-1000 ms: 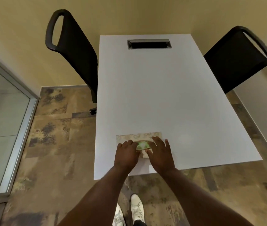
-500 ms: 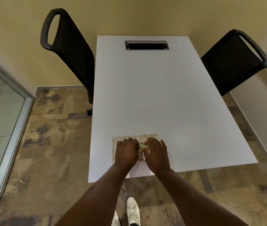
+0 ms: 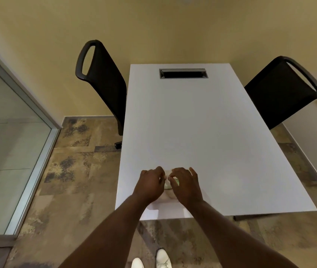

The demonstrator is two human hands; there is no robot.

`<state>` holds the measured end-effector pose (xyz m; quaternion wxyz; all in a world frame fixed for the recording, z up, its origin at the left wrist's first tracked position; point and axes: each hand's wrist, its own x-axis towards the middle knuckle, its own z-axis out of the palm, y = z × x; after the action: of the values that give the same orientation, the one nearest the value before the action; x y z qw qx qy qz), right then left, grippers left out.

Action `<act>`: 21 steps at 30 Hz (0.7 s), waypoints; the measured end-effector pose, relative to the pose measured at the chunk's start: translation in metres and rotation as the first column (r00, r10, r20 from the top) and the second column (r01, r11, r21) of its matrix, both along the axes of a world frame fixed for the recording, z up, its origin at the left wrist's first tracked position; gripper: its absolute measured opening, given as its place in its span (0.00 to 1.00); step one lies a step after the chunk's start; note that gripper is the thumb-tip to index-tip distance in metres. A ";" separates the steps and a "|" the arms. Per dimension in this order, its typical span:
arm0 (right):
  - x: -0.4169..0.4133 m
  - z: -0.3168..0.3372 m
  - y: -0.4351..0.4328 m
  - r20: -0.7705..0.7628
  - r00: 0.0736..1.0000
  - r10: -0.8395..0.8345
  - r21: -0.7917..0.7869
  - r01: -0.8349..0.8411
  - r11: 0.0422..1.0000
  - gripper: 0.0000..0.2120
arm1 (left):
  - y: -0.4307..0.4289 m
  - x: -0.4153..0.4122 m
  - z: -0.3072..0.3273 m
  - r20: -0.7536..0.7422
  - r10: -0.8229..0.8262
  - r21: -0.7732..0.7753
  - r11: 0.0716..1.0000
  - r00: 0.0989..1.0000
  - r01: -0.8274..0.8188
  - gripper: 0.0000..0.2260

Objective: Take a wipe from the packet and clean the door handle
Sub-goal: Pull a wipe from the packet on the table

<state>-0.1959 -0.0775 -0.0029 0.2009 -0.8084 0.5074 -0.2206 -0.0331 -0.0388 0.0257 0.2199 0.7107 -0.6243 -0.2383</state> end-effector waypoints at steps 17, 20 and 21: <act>0.094 0.111 -0.013 0.454 0.891 -0.008 0.262 -0.125 0.957 0.05 | 0.024 0.062 0.092 -0.464 0.367 -0.044 0.899 0.806 -0.435 0.03; 0.118 0.132 -0.017 0.538 0.841 -0.054 0.318 -0.143 0.937 0.06 | 0.031 0.078 0.106 -0.466 0.427 -0.032 0.867 0.775 -0.497 0.08; 0.130 0.142 -0.016 0.555 0.831 -0.038 0.316 -0.168 0.934 0.06 | 0.037 0.088 0.113 -0.459 0.453 -0.035 0.850 0.764 -0.525 0.06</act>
<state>-0.0654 -0.0937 0.1387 0.4876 -0.6778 0.4303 -0.3431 0.0547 -0.0017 0.1390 0.4647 0.7571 -0.3689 -0.2734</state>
